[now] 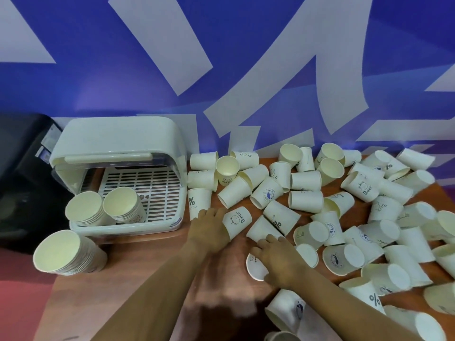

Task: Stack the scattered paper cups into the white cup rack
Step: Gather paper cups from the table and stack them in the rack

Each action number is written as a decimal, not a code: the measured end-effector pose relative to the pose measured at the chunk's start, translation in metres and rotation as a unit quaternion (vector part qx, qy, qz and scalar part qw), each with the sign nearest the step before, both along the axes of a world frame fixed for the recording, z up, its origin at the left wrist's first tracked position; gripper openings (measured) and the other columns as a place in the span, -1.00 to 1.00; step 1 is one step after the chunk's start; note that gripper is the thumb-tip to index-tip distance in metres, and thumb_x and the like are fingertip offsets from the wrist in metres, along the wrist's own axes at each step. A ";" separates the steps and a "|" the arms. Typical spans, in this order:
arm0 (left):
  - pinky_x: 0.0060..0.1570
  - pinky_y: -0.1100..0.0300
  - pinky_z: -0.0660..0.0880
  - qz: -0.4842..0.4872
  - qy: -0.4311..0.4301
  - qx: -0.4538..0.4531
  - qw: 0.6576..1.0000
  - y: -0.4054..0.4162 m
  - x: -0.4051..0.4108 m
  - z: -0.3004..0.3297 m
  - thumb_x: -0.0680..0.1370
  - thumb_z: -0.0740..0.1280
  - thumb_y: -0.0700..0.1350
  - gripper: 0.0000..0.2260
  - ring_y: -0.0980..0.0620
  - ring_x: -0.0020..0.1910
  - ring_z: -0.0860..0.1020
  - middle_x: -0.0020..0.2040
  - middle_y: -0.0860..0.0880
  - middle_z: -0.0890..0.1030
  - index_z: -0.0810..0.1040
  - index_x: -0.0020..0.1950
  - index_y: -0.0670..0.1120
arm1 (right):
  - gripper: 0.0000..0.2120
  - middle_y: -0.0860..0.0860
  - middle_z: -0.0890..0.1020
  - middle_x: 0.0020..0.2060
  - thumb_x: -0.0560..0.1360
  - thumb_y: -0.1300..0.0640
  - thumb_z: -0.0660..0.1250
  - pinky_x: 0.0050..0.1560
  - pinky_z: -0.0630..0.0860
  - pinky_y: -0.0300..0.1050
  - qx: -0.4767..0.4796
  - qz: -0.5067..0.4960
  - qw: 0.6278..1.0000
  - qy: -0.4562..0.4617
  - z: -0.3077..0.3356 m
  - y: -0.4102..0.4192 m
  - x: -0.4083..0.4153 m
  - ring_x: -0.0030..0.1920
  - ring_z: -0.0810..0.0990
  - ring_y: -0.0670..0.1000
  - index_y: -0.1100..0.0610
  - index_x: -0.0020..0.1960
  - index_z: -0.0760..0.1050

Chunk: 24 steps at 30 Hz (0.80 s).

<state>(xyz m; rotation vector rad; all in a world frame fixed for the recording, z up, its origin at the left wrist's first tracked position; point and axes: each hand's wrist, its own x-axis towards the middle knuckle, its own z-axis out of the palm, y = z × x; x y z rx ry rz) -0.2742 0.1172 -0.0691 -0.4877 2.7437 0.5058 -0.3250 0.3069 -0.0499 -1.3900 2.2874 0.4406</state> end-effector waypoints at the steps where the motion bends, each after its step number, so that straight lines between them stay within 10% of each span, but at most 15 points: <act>1: 0.27 -0.01 0.37 -0.006 -0.009 -0.007 1.000 0.001 0.000 -0.001 0.48 0.28 0.15 -0.35 -0.10 0.35 0.31 0.40 -0.04 0.33 0.14 0.51 0.02 | -0.52 0.07 0.46 0.19 0.41 0.10 0.37 0.13 0.33 0.02 -0.004 -0.003 1.000 0.003 0.002 0.001 0.001 0.22 0.36 0.13 0.09 0.30 0.36; 11: 0.26 0.03 0.31 0.001 0.014 -0.037 0.999 0.016 0.000 -0.011 0.50 0.26 0.21 -0.35 -0.09 0.34 0.31 0.37 -0.03 0.36 0.14 0.50 0.01 | -0.41 0.05 0.45 0.22 0.41 0.01 0.36 0.20 0.32 0.02 -0.017 -0.033 0.999 0.010 0.015 0.016 0.000 0.22 0.35 0.13 0.02 0.40 0.27; 24: 0.22 0.06 0.39 0.072 0.101 0.145 0.982 -0.018 0.059 0.030 0.40 0.42 0.05 -0.29 -0.09 0.27 0.35 0.29 -0.02 0.34 0.18 0.47 0.06 | -0.21 -0.02 0.29 0.42 0.45 -0.18 0.29 0.45 0.04 0.02 -0.099 -0.099 0.990 0.000 0.041 0.007 0.008 0.39 0.32 0.06 -0.08 0.54 -0.04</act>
